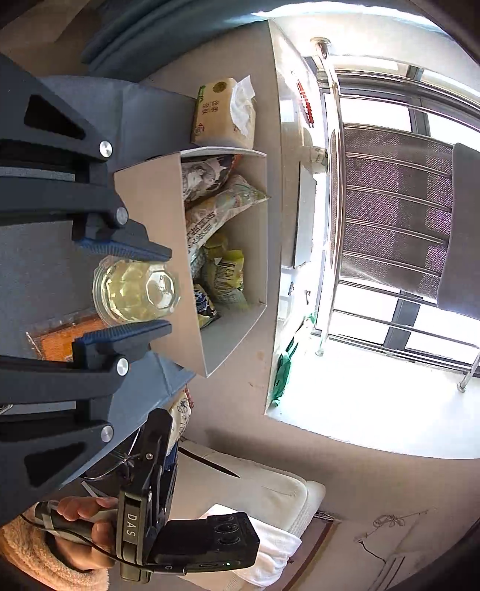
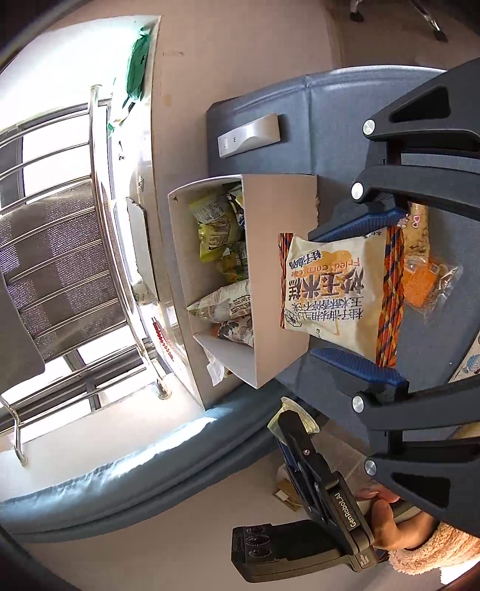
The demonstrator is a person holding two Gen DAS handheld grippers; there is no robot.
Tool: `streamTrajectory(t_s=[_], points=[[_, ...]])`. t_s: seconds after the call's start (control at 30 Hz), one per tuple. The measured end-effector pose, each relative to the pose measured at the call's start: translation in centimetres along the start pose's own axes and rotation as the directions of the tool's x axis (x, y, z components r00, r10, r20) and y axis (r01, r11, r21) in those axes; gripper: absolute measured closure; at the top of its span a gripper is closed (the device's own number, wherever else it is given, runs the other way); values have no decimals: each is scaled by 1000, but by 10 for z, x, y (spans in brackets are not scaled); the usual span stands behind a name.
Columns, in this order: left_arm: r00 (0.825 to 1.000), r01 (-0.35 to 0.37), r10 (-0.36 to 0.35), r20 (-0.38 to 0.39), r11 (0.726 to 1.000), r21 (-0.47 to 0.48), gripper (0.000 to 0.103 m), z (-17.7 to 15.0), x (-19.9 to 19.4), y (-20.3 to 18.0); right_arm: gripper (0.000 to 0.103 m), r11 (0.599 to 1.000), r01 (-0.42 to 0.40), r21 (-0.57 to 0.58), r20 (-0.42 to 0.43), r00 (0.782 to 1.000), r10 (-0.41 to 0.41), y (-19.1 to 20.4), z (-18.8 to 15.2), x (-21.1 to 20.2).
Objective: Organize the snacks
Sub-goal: 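Drop cracker bag into box with right gripper while left gripper drops jelly cup in, then move both grippers back over the last two packs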
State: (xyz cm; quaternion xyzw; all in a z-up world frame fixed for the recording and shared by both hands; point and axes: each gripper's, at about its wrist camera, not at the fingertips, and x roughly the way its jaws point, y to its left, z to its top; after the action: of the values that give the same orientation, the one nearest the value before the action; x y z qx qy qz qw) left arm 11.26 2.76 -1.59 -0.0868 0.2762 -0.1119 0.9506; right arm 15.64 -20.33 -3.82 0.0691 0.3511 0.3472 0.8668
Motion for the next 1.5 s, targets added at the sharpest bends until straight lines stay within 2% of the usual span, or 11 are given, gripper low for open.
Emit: streamTrajectory(t_s=[0.17, 0.33, 0.4, 0.43, 0.47, 0.6, 0.7, 0.93, 1.1, 1.27, 1.5], points=[[999, -39, 39, -4, 999, -23, 67, 62, 50, 28, 41, 999, 39, 13, -25, 999, -38, -16, 70, 54], [993, -101, 98, -64, 994, -48, 66, 81, 97, 53, 41, 995, 59, 76, -61, 997, -54, -41, 109, 101], [988, -102, 93, -120, 992, -78, 51, 81, 112, 63, 39, 993, 56, 106, -68, 996, -49, -47, 116, 112], [985, -110, 96, -143, 990, -92, 18, 80, 117, 67, 29, 992, 58, 115, -66, 997, -51, -50, 119, 117], [984, -128, 112, -139, 986, -108, 1, 79, 116, 71, 0, 989, 74, 125, -88, 994, -63, -52, 120, 121], [990, -98, 84, -110, 986, -133, 0, 73, 103, 79, 0, 979, 125, 160, -44, 992, -120, -67, 117, 112], [988, -126, 116, -104, 986, -106, 0, 73, 93, 79, 0, 980, 159, 118, -54, 987, -154, -69, 111, 104], [992, -124, 123, -36, 991, -52, 0, 72, 50, 62, 0, 988, 118, 96, -9, 993, -117, -62, 93, 60], [994, -112, 113, -1, 992, 49, 0, 53, 11, 30, 0, 996, 68, 56, 14, 998, -69, -48, 57, 22], [995, -101, 101, 7, 989, 111, 0, 13, -26, -2, 0, 996, 82, 25, 2, 997, -82, -43, 2, -8], [995, -80, 84, -62, 995, 61, 0, -62, -47, -24, 0, 987, 109, 117, -93, 991, -98, -57, -86, -22]])
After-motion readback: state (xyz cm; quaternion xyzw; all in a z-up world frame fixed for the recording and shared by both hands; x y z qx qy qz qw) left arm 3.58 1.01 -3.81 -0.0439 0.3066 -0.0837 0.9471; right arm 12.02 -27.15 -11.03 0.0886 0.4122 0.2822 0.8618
